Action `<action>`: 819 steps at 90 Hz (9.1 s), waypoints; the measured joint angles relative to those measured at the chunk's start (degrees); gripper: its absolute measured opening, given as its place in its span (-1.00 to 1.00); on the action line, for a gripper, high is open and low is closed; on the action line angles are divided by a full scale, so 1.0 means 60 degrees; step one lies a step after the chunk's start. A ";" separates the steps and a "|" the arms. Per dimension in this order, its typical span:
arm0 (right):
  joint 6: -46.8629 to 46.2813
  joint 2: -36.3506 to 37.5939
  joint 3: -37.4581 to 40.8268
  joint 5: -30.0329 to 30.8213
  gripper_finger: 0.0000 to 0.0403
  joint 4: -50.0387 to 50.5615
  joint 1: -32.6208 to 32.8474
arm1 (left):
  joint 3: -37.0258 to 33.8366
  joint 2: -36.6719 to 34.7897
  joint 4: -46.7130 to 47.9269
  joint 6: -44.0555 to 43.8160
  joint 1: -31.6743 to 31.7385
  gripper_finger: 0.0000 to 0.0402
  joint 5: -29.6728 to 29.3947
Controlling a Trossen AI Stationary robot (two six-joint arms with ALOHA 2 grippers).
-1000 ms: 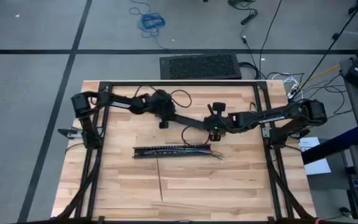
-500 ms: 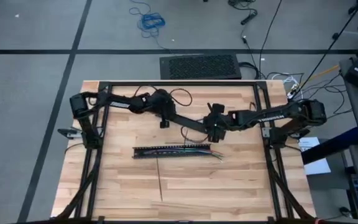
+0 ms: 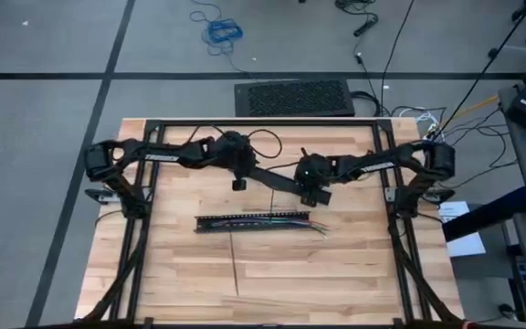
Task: Ziptie cables
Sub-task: Insert the black cable duct cover into the black cable duct
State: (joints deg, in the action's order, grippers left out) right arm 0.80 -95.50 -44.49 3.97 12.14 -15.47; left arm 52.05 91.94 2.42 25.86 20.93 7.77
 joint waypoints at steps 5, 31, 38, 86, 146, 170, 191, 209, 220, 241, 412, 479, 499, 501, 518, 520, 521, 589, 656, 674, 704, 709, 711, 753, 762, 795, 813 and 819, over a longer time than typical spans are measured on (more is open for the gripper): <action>-0.0033 -0.0258 -0.0022 -0.0066 -0.52 -0.0036 -0.0132 | 0.0000 -0.0004 0.0073 -0.0003 0.0002 -0.41 -0.0314; 0.0968 -0.0406 -0.0041 -0.0387 -0.97 0.0143 -0.0412 | -0.0004 0.0000 0.0212 -0.0003 0.0007 -0.41 -0.1756; 0.1249 -0.0174 0.0022 -0.0001 -0.99 0.0398 -0.0302 | -0.0004 0.0000 0.0236 -0.0006 0.0007 -0.41 -0.1994; 0.2633 0.0823 0.0079 0.3369 -1.00 0.0721 0.1418 | -0.0012 0.0118 -0.0858 -0.0740 0.0061 -0.41 -0.0665; 0.3026 0.0856 0.0047 0.4674 -1.00 0.0217 0.1980 | -0.0011 0.1131 0.0016 -0.1711 0.0240 -0.41 0.1551; 0.3188 0.0863 0.0039 0.5077 -1.00 0.0149 0.2121 | -0.0011 0.1896 -0.0224 -0.1444 0.0240 -0.41 0.1519; 0.3160 0.0863 0.0039 0.5151 -1.00 0.0115 0.2162 | 0.0000 0.2058 -0.0275 -0.0971 0.0038 -0.84 0.1480; 0.2314 0.0947 0.0045 0.4982 -0.97 0.0219 0.2283 | 0.0000 0.2004 -0.0360 -0.0561 -0.0657 -0.97 -0.0476; 0.1521 0.1622 -0.0129 0.4394 -0.84 -0.0060 0.2644 | 0.0000 0.2000 -0.0765 0.0280 -0.1378 -0.97 -0.3595; 0.0046 0.4043 -0.0307 0.4325 -0.49 0.0308 0.3035 | 0.0032 0.2004 -0.2248 0.1961 -0.2218 -0.97 -0.6167; 0.0786 0.3417 -0.2356 -0.3188 0.31 0.3030 -0.0658 | 0.2484 0.2299 -0.4923 1.1363 -0.3654 -0.97 -0.8215; 0.2066 0.3435 -0.2369 -0.1652 0.11 0.5004 -0.1061 | 0.2459 0.0730 0.2118 0.1735 -0.3775 -0.27 -1.2835; 0.2312 0.3435 -0.2365 -0.0824 0.11 0.6116 -0.1117 | 0.2296 -0.1549 0.8623 -0.7433 -0.4203 -0.23 -0.8505; 0.2306 0.3435 -0.2367 -0.0827 0.11 0.6248 -0.1117 | 0.2236 -0.1670 0.8655 -0.7683 -0.4322 -0.23 -0.8131; 0.2228 0.3442 -0.2106 -0.0845 0.11 0.6945 -0.1110 | 0.2018 -0.1526 0.6973 -0.7665 -0.5644 -0.23 -0.6209; 0.2229 0.3460 -0.2036 -0.0847 0.11 0.6915 -0.1110 | 0.2018 -0.1338 0.6676 -0.7494 -0.5779 -0.23 -0.6094; 0.2232 0.3469 -0.1994 -0.0851 0.11 0.6897 -0.1110 | 0.2018 -0.1239 0.6528 -0.7436 -0.5839 -0.23 -0.6044; 0.1565 0.3846 -0.0948 -0.0920 0.10 0.6033 -0.0273 | 0.2191 0.2309 0.3782 -0.7513 -0.6170 -0.23 -0.3588; 0.1303 0.3846 -0.0915 -0.0951 0.10 0.5645 -0.0144 | -0.0121 0.0083 0.5249 -0.8978 -0.5293 -0.52 -0.4760; 0.1577 0.3843 -0.0926 -0.1326 0.10 0.5011 -0.0141 | -0.0586 -0.1859 0.5733 -0.8262 -0.5446 -0.52 -0.5111; 0.3230 0.2698 -0.0937 -0.1400 0.10 0.4076 0.0097 | -0.1049 -0.3139 0.2417 -0.7044 -0.5446 -0.52 -0.5148; 0.3230 0.2553 -0.0937 -0.1392 0.10 0.3990 0.0092 | -0.1045 -0.3018 0.2169 -0.6942 -0.5421 -0.52 -0.5153; 0.3231 0.2500 -0.0937 -0.1384 0.10 0.3951 0.0093 | -0.1045 -0.2970 0.2148 -0.6893 -0.5421 -0.52 -0.5163; 0.3930 0.1413 -0.0951 -0.1390 0.10 0.2711 -0.0199 | -0.1053 -0.2371 0.2093 -0.6405 -0.5366 -0.52 -0.5217; 0.3973 0.1387 -0.0951 -0.1406 0.10 0.2705 -0.0224 | -0.1053 -0.2371 0.2097 -0.6334 -0.5366 -0.52 -0.5199; 0.4114 0.1009 -0.0951 -0.1498 0.10 0.2659 -0.0271 | -0.1051 -0.2068 0.0594 -0.4963 -0.4869 -0.52 -0.4788; 0.4086 0.0665 -0.0951 -0.1491 0.10 0.2432 -0.0291 | -0.1042 -0.1107 -0.0433 -0.4460 -0.4310 -0.52 -0.4279; 0.4079 0.0652 -0.0951 -0.1494 0.10 0.2414 -0.0290 | -0.1042 -0.0804 -0.0614 -0.4445 -0.4128 -0.52 -0.4281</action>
State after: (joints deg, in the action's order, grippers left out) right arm 25.28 -91.59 -50.19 -4.99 26.62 -17.21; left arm 45.80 87.12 -1.26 -0.81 -3.84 -17.91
